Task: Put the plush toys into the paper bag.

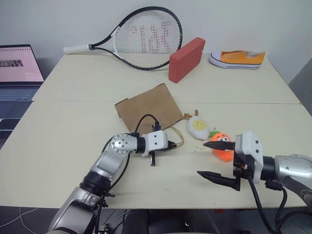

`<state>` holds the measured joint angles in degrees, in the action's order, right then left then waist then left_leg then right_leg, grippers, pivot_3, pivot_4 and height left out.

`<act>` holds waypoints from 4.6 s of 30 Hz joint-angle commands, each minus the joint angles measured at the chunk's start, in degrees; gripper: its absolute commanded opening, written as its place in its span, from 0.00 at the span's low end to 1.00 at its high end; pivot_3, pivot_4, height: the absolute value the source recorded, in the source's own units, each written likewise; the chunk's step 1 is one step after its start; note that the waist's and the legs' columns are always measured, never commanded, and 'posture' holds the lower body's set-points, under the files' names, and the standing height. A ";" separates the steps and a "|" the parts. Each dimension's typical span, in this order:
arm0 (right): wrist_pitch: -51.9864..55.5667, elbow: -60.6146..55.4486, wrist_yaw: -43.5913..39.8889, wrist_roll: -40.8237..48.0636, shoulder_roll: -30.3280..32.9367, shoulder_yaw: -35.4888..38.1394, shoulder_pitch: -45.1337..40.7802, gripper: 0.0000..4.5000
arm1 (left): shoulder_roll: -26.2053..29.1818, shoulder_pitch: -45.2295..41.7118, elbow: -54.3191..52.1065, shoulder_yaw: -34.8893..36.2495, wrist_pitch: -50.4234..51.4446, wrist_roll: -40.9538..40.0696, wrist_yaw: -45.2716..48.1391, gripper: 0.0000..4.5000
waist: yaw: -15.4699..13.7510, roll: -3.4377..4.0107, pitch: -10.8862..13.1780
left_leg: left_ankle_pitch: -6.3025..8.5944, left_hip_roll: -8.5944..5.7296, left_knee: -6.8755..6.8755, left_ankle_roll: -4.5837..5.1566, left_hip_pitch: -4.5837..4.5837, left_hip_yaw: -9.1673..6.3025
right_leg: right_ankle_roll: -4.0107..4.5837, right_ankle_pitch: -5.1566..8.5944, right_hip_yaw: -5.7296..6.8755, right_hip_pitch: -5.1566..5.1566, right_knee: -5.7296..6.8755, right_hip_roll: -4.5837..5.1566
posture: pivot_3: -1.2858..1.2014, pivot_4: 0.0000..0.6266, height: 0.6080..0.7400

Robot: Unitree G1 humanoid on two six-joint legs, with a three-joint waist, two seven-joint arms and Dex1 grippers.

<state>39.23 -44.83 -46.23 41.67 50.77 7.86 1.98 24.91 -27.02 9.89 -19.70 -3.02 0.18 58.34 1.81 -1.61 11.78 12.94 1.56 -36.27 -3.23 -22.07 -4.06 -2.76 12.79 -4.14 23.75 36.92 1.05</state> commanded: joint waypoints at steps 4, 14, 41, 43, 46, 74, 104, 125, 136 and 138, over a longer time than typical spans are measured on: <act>0.68 -1.30 3.34 0.38 -1.87 -0.90 -2.24 1.00 | 4.33 -2.79 -10.78 8.67 13.78 -12.67 4.76 0.00 | 0.10 -0.01 0.01 | 0.00 0.01 0.00 0.00 0.00 -0.02 | 0.00 0.00 0.03 0.02 0.02 0.00 | 0.52 0.24 1.00; 3.56 -0.94 9.50 -0.86 -7.63 -9.04 -6.89 0.92 | 10.14 -2.42 -24.02 16.87 34.34 -29.56 5.51 0.00 | 0.30 -0.01 0.01 | 0.00 0.01 0.08 0.00 -0.04 -0.09 | 0.00 0.00 0.06 0.05 0.01 -0.01 | 0.52 0.24 1.00; -22.72 42.82 26.25 -30.44 -46.94 -26.17 -20.47 0.01 | 7.04 -6.30 -26.75 24.50 52.35 -47.36 -6.57 0.00 | 1.17 -0.06 -0.02 | 0.00 0.03 0.11 0.00 -0.33 -0.25 | -0.39 -0.24 0.09 0.35 0.14 -0.11 | 0.52 0.24 1.00; -24.00 45.95 27.08 -31.01 -49.23 -25.70 -21.70 0.01 | 7.74 -5.75 -27.23 24.57 52.91 -47.78 -6.57 0.00 | 1.29 -0.05 -0.02 | 0.00 0.03 0.12 0.00 -0.33 -0.27 | -0.40 -0.25 0.09 0.36 0.15 -0.12 | 0.52 0.24 1.00; -23.98 48.52 27.55 -32.25 -50.93 -25.52 -22.90 0.01 | 8.13 -5.26 -27.72 24.58 53.32 -48.42 -6.90 0.00 | 1.38 -0.05 -0.02 | 0.00 0.04 0.15 0.00 -0.33 -0.30 | -0.40 -0.26 0.11 0.37 0.19 -0.13 | 0.52 0.24 1.00; -14.85 57.94 33.26 -37.07 -56.21 -24.07 -23.72 0.01 | 13.79 -26.10 -15.26 28.40 34.94 -34.89 -9.86 0.00 | 1.50 -0.53 -0.43 | -0.01 0.06 0.19 0.00 -0.10 -0.37 | -0.36 -0.26 0.09 0.21 0.19 -0.22 | 0.52 0.24 1.00; 1.30 15.69 15.77 -28.26 -35.53 -18.67 -21.10 0.01 | 9.14 -10.30 -29.47 22.08 40.91 -40.68 -7.36 0.00 | 1.31 -0.50 -0.40 | -0.01 0.07 0.16 0.00 -0.45 -0.45 | -0.37 -0.26 0.14 0.41 0.14 -0.24 | 0.52 0.24 1.00; -16.21 20.12 9.00 -43.18 -8.57 -22.54 -15.65 0.76 | 7.45 -9.72 -28.15 21.24 38.83 -38.14 -7.84 0.00 | 1.44 -0.51 -0.39 | -0.01 0.05 0.12 0.00 -0.43 -0.38 | -0.10 -0.10 0.09 0.38 0.08 -0.24 | 0.52 0.24 1.00; -24.74 32.55 12.73 -54.62 -12.74 -25.68 -20.63 0.47 | 8.20 -8.52 -29.24 21.73 39.02 -38.13 -7.80 0.00 | 1.38 -0.51 -0.39 | -0.01 0.04 0.11 0.00 -0.44 -0.39 | -0.29 -0.21 0.08 0.38 0.12 -0.24 | 0.52 0.24 1.00; -25.68 33.30 13.07 -55.22 -13.31 -25.02 -20.92 0.31 | 8.30 -8.48 -29.19 21.81 38.98 -38.13 -7.79 0.00 | 1.39 -0.51 -0.39 | -0.01 0.04 0.10 0.00 -0.43 -0.39 | -0.29 -0.22 0.08 0.38 0.11 -0.24 | 0.52 0.24 1.00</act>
<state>14.86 -11.48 -33.70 -12.51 37.63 -17.96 -18.37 32.60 -35.33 -17.45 1.05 36.94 -37.85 50.63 3.20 -2.12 11.38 12.92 1.61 -36.16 -3.24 -22.49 -4.45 -3.08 12.56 -4.06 24.12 37.04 0.80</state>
